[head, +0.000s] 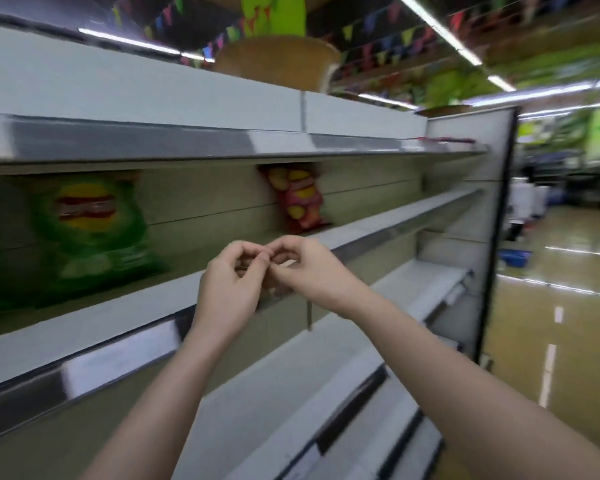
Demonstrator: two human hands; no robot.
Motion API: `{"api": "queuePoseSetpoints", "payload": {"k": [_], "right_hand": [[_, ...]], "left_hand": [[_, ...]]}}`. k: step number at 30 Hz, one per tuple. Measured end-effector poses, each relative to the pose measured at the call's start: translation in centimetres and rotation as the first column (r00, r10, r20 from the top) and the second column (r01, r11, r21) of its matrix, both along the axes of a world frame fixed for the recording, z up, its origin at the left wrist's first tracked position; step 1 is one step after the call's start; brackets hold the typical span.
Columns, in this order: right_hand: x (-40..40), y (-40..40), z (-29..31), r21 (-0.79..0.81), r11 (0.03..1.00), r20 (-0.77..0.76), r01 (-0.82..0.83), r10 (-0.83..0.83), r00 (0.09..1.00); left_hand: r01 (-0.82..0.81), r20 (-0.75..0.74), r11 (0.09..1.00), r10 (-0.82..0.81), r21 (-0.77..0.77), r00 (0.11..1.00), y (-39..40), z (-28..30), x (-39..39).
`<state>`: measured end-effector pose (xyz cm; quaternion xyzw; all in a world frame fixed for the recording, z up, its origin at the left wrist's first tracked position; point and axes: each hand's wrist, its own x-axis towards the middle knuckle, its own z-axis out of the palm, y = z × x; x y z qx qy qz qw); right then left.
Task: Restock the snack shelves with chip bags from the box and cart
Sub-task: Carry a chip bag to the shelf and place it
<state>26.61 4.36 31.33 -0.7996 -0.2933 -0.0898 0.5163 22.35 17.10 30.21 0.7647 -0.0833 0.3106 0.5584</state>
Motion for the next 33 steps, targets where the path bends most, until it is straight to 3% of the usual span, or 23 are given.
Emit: {"api": "queuePoseSetpoints", "payload": {"k": [5,12,25,28,33], "right_hand": [[2.1,-11.6,-1.0,0.013,0.982,-0.08,0.187,-0.185,0.979],[2.6,-28.0,-1.6,0.002,0.905,-0.102,0.425,-0.423,0.9],[0.8,-48.6,-2.5,-0.047,0.666,-0.112,0.744,-0.744,0.659],[0.3,-52.0,-2.6,-0.005,0.499,-0.003,0.866,-0.866,0.499],[-2.0,-58.9,-1.5,0.186,0.041,0.329,0.982,-0.944,-0.023]], "left_hand": [[0.256,-0.036,0.963,-0.259,-0.087,0.965,-10.9,-0.9,4.8],[0.553,-0.076,0.831,-0.556,-0.061,0.828,-27.0,-1.8,9.6],[0.825,-0.142,0.562,-0.823,-0.064,0.55,-49.9,-2.5,13.6],[0.862,-0.165,0.502,-0.858,-0.066,0.487,-53.6,-2.0,14.7],[0.924,-0.196,0.382,-0.907,-0.016,0.372,-59.3,-1.8,16.9]]}}
